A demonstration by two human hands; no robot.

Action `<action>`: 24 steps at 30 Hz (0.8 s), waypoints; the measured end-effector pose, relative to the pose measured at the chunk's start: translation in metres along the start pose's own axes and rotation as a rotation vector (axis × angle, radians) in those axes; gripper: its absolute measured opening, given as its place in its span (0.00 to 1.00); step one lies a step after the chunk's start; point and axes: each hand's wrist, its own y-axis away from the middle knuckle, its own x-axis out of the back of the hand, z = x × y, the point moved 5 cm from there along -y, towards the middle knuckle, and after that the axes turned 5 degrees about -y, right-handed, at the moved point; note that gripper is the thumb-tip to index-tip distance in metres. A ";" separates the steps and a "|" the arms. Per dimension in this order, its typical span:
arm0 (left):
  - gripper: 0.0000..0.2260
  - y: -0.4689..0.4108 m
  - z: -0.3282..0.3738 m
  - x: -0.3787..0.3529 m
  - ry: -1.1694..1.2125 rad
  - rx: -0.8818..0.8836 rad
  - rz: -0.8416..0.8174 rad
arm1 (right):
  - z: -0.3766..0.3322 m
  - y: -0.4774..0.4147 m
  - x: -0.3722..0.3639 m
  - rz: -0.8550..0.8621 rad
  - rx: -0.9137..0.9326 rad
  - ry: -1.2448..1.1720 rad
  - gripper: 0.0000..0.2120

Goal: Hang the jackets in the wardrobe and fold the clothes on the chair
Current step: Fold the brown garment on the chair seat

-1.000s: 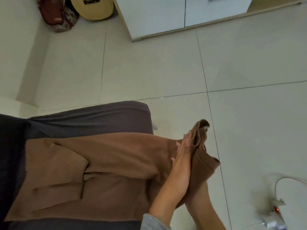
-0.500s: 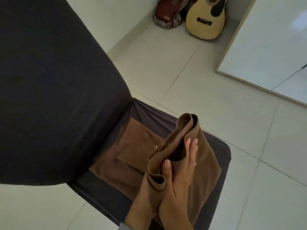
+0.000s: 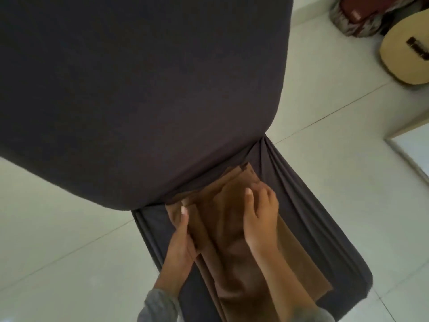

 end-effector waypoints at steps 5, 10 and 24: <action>0.31 -0.003 -0.009 0.002 -0.400 -0.246 0.276 | 0.000 -0.041 0.015 -0.141 0.036 0.292 0.18; 0.12 -0.007 -0.008 0.017 -0.173 -0.284 0.487 | -0.003 -0.064 0.007 -0.221 0.059 0.288 0.06; 0.07 -0.019 0.015 0.020 -0.392 -0.471 0.560 | -0.006 -0.086 0.006 -0.207 0.088 -0.020 0.02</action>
